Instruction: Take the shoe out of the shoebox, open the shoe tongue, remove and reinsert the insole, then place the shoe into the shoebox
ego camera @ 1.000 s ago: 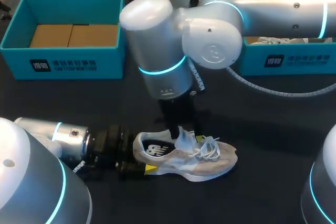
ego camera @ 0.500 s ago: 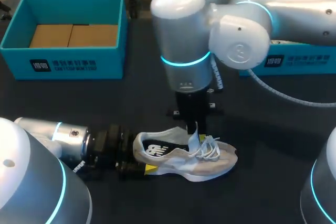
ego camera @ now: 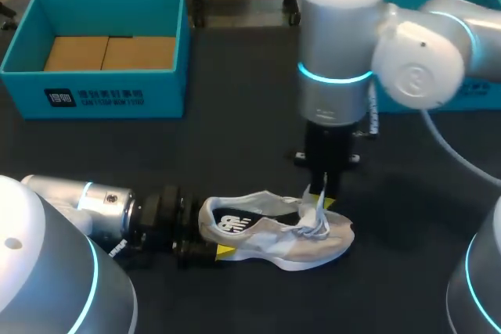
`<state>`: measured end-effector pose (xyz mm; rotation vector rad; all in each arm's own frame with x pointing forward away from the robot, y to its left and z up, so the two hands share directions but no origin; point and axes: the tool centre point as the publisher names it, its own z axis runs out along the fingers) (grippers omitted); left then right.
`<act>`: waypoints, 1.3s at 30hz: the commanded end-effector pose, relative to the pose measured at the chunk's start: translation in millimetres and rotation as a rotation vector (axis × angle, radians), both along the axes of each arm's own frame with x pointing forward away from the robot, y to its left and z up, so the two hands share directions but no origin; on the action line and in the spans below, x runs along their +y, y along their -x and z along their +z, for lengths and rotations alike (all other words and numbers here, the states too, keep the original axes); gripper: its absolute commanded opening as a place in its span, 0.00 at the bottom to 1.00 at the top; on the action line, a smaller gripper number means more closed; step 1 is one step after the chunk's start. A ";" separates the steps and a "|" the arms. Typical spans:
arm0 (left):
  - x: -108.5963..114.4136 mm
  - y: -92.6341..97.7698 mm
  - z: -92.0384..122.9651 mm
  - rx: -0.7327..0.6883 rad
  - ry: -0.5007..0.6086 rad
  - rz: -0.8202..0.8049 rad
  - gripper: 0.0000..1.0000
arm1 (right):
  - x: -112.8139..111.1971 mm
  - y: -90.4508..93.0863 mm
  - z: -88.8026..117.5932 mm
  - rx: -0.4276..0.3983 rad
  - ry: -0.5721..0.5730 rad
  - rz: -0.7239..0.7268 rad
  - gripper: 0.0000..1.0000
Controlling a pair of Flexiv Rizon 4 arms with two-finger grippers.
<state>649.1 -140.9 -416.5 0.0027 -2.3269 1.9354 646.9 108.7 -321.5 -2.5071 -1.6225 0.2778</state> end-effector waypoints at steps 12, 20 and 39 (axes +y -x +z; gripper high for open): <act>0.0 0.8 0.0 -0.001 -0.002 0.003 0.00 | -18.1 7.4 -16.5 -0.085 -0.330 -0.103 0.02; 0.0 0.8 0.0 -0.001 -0.002 0.003 0.00 | -23.2 10.4 -19.7 -0.089 -0.386 0.020 0.31; 0.0 0.8 0.0 -0.001 -0.002 0.003 0.00 | -44.0 25.2 16.3 -0.144 -0.368 0.319 0.41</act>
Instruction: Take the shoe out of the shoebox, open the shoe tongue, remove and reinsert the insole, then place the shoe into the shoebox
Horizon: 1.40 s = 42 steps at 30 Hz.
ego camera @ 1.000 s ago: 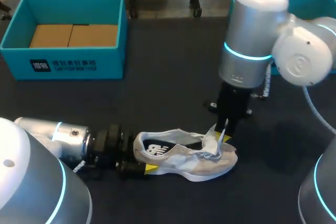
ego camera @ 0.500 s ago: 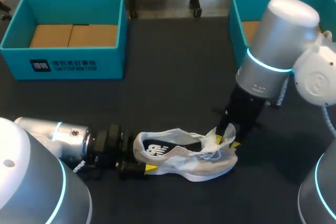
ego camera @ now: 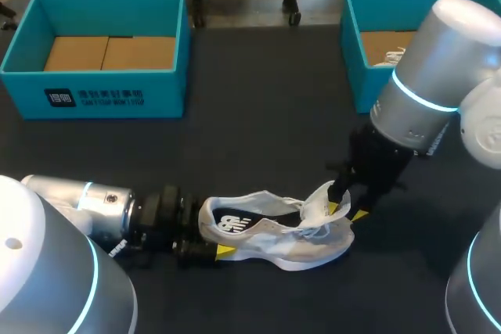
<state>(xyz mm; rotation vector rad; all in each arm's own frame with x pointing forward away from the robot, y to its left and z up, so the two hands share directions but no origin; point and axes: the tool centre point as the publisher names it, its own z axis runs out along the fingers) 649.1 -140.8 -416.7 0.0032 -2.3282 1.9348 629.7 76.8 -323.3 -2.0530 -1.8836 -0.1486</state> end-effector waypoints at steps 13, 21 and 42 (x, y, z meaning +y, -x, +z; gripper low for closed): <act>-0.1 0.8 0.1 -0.001 -0.001 0.002 0.00 | -7.2 -0.6 100.0 -0.095 0.290 0.161 0.45; -0.1 0.8 0.1 -0.001 -0.001 0.002 0.00 | 14.8 -9.4 139.6 -0.187 0.364 0.387 0.21; -0.1 0.8 0.1 -0.001 -0.001 0.002 0.00 | 91.7 2.1 149.5 -0.199 0.298 0.750 0.00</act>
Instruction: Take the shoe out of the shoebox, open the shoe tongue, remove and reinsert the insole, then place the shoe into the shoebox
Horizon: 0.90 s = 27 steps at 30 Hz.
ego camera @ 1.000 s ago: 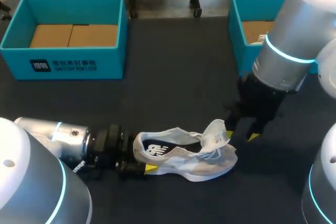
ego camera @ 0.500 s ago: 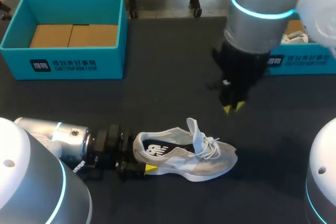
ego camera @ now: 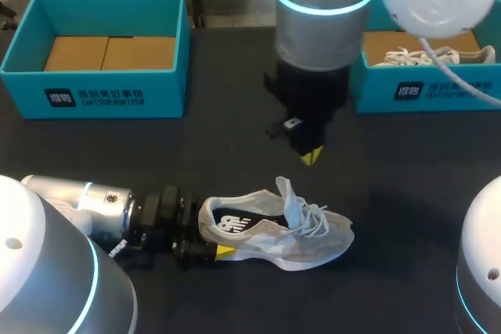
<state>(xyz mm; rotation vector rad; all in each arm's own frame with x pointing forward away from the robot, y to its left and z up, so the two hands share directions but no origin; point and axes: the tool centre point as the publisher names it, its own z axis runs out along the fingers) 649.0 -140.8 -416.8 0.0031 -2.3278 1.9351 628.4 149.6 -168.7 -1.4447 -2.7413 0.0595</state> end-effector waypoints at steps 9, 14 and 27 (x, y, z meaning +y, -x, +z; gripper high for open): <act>-0.1 0.7 0.2 -0.001 -0.002 0.003 0.00 | 29.4 5.4 -4.2 0.013 0.044 0.117 0.00; -0.1 0.7 0.2 -0.001 -0.002 0.003 0.00 | 29.4 5.4 -4.2 0.013 0.044 0.117 0.00; -0.1 0.7 0.2 -0.001 -0.002 0.003 0.00 | 93.7 -1.9 -46.0 -0.089 -0.019 0.778 0.00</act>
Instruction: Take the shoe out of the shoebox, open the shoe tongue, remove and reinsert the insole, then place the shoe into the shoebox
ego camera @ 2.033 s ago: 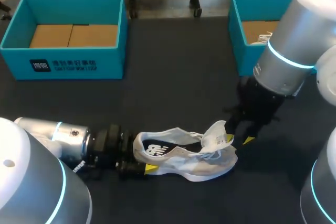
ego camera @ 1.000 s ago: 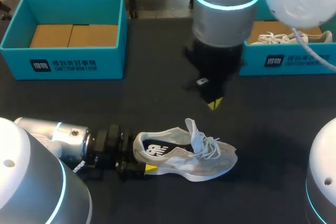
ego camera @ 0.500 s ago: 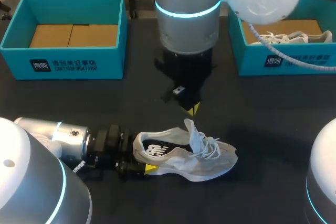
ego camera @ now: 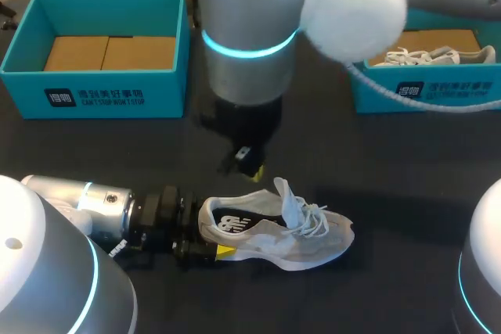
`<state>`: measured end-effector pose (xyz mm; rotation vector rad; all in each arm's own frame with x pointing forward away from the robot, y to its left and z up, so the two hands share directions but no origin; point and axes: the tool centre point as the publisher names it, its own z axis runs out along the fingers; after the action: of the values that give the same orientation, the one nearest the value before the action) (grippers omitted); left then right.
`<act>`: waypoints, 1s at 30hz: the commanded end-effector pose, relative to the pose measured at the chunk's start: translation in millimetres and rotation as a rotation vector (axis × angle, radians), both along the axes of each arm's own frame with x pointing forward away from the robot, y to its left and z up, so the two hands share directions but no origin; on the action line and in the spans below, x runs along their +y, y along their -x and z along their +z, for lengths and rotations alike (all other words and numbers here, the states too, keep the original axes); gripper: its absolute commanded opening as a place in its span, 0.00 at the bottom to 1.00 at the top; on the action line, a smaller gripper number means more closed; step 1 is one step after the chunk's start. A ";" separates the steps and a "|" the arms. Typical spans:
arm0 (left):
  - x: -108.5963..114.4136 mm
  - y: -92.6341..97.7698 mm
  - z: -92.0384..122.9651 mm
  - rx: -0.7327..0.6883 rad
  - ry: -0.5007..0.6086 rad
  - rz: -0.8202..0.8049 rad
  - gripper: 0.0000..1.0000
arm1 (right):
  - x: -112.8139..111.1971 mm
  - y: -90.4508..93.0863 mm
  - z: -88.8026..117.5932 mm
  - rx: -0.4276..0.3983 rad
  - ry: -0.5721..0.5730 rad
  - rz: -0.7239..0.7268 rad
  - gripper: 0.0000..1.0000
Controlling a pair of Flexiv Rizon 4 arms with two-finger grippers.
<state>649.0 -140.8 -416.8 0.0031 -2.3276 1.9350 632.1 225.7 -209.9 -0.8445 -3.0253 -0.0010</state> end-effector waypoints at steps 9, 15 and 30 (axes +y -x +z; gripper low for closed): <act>-0.1 0.7 0.3 -0.001 -0.002 0.003 0.00 | 17.6 1.8 -4.8 -0.044 0.007 0.352 0.00; -0.1 0.7 0.3 -0.001 -0.002 0.003 0.00 | 21.9 -6.0 -29.7 -0.058 0.026 0.363 0.00; -0.1 0.7 0.3 -0.001 -0.002 0.003 0.00 | 17.0 -10.0 -53.1 -0.126 0.013 0.452 0.00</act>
<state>649.1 -140.8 -416.8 0.0028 -2.3274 1.9350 642.2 245.7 -263.3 -0.1504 -3.2614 -0.0273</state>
